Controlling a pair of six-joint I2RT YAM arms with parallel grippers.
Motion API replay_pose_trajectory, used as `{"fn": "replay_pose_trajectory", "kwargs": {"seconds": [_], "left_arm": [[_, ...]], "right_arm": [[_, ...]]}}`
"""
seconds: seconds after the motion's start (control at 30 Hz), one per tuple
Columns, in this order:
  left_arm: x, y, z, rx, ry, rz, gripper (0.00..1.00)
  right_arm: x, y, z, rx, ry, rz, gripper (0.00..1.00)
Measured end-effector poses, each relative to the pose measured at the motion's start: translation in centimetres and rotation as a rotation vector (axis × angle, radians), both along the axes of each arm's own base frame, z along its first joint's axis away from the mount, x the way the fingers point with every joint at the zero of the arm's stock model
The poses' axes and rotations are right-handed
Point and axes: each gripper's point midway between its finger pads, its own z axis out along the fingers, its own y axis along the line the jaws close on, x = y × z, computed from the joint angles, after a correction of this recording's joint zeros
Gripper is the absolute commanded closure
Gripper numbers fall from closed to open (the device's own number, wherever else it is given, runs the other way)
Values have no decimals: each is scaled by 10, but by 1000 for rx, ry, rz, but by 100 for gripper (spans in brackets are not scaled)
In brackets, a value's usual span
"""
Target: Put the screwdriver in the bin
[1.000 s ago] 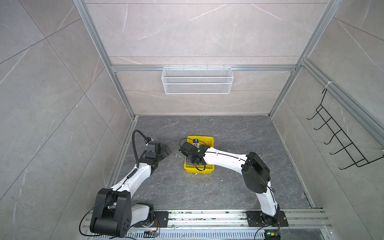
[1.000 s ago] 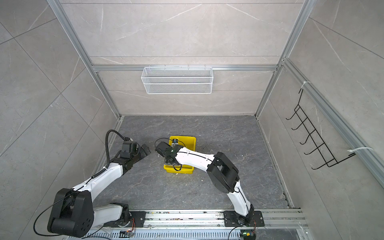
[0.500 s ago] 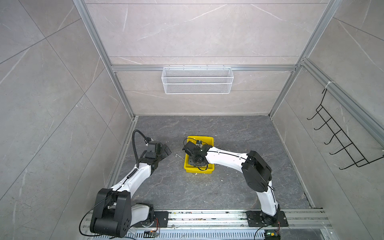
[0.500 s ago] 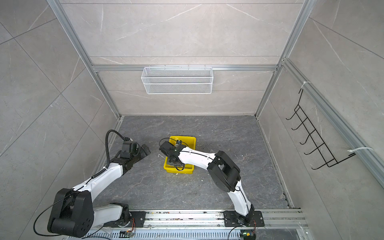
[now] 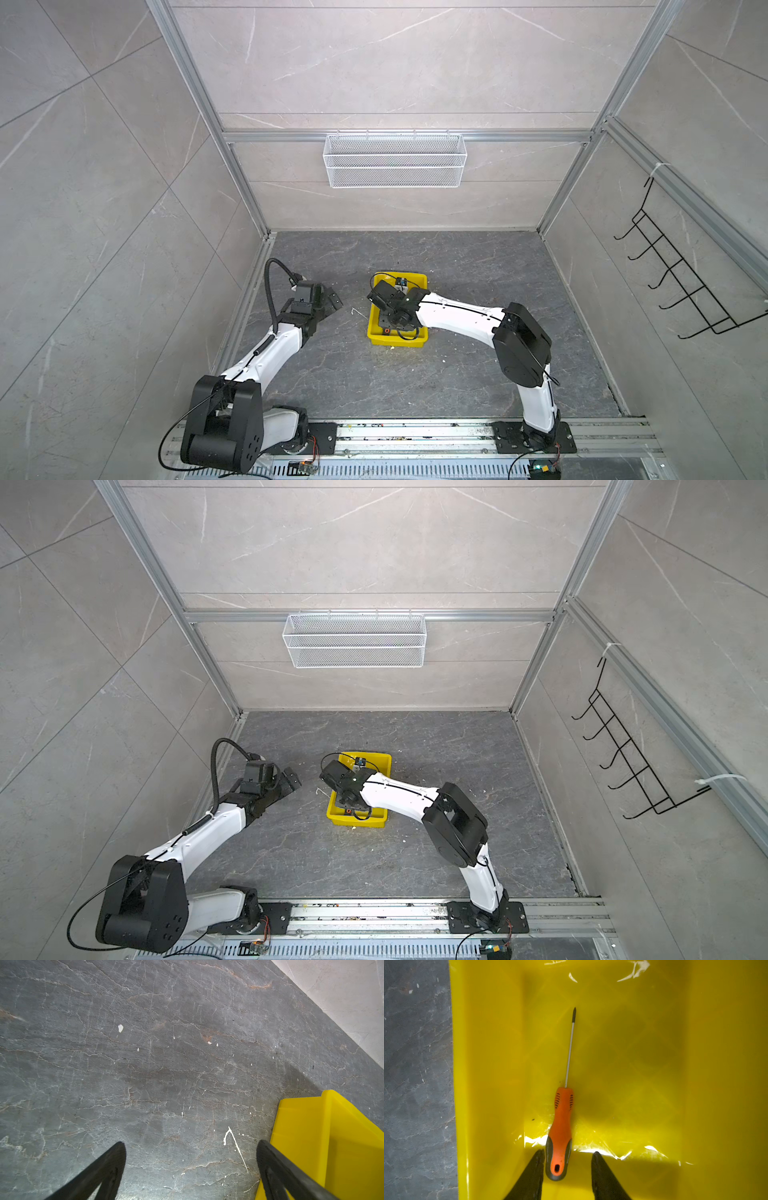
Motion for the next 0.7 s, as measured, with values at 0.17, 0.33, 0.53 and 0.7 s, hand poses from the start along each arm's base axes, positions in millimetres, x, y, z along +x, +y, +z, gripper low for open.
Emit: {"fn": "replay_pose_trajectory", "kwargs": {"seconds": [0.17,0.33,0.53,0.7], "left_arm": [[0,0,0,0,1,2,0],[0,1,0,3,1,8,0],[0,2,-2,1,6,13,0],[-1,3,-10,4,33,17,0]], "right_arm": [[-3,-31,28,6,-61,-35,57],[-3,-79,48,24,-119,-103,57],[-6,-170,64,45,-207,-268,46],[-16,-240,96,-65,-388,-416,35]]}}
